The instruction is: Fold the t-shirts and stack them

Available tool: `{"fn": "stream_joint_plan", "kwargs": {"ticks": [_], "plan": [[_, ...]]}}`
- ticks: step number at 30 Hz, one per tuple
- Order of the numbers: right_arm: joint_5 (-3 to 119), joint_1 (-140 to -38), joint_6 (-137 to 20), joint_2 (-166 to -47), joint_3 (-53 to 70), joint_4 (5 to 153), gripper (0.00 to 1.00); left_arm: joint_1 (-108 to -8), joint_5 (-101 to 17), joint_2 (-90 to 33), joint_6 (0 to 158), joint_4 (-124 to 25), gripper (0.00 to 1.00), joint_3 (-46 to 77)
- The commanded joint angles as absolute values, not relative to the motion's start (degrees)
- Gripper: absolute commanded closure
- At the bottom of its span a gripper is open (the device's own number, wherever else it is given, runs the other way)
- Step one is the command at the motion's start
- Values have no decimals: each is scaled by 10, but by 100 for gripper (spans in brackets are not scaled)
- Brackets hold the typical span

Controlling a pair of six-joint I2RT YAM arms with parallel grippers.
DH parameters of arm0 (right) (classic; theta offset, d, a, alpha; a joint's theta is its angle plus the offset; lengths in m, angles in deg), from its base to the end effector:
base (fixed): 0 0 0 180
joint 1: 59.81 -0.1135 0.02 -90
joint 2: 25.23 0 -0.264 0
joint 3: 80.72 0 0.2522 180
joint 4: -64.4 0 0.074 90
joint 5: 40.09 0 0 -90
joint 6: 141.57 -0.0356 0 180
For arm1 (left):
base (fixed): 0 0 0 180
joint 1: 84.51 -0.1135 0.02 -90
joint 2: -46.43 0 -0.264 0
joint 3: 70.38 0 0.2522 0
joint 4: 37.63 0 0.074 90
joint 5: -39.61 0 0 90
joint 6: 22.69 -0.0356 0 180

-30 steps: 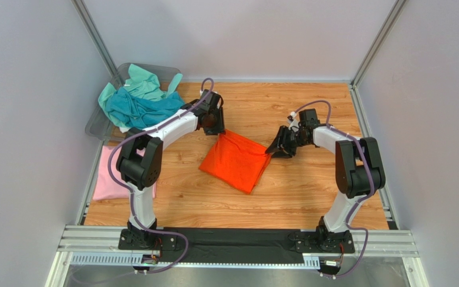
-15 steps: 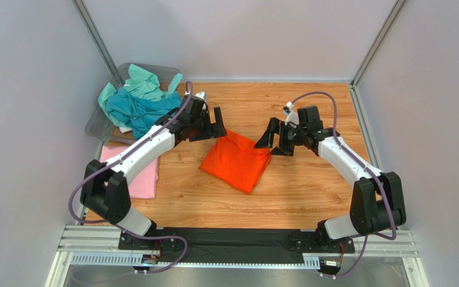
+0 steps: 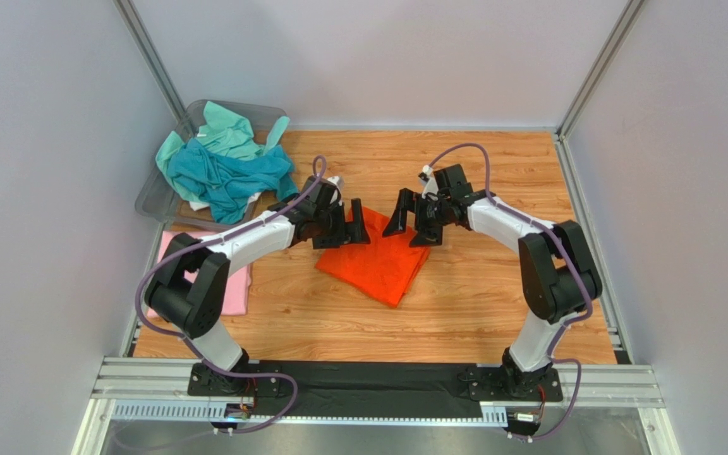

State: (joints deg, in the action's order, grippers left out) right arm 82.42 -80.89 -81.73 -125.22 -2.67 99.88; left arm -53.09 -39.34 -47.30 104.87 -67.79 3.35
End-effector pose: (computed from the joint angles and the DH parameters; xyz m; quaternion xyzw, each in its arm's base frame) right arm 0.3251 0.1458 0.1916 -0.0053 0.9248 0.3587 0.1266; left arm 0.2900 -0.1851 0.2070 -0.0174 0.9362 -0.2666 0.2283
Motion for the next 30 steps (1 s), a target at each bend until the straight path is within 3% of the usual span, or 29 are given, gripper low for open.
{"fn": "stream_joint_plan", "kwargs": {"ticks": [1,13,17,25,30], "plan": [[789,-809,-809,-1292,9,990,0,-531,-392,-495,1049,-631,0,27],[787,-807,-757,-1390,97,1034,0,-516,-395,-522,1095,-594,0,-42],[790,-807,-727,-1384,117,1060,0,-469,-411,-484,1132,-603,0,-82],[840,-808,-717,-1265,104,1078,0,-410,-527,-315,1158,-685,0,-82],[876,-810,-788,-1161,-22,969,0,-412,-571,-295,1123,-666,0,-69]]}}
